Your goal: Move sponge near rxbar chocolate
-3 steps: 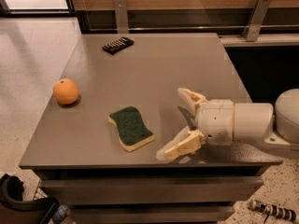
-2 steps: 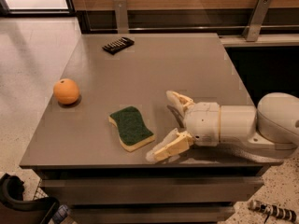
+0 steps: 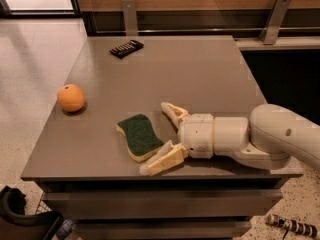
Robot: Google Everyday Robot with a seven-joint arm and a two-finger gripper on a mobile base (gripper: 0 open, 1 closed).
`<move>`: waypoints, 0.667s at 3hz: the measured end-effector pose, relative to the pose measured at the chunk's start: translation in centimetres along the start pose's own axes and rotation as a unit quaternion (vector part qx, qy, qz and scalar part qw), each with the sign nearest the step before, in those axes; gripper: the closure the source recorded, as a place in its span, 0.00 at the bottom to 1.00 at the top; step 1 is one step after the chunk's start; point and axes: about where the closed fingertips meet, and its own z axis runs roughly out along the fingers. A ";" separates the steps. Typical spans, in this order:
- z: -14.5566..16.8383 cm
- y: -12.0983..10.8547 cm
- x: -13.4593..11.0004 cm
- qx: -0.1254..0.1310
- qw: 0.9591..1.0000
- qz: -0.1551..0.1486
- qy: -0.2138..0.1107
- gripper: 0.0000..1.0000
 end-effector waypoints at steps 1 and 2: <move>1.1 1.0 -0.8 -0.004 1.000 -0.009 -0.005 0.17; 2.1 2.5 -1.6 -0.010 1.000 -0.018 -0.007 0.47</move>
Offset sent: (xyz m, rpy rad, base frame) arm -0.0288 0.0409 0.0148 0.0073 -0.0451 0.0337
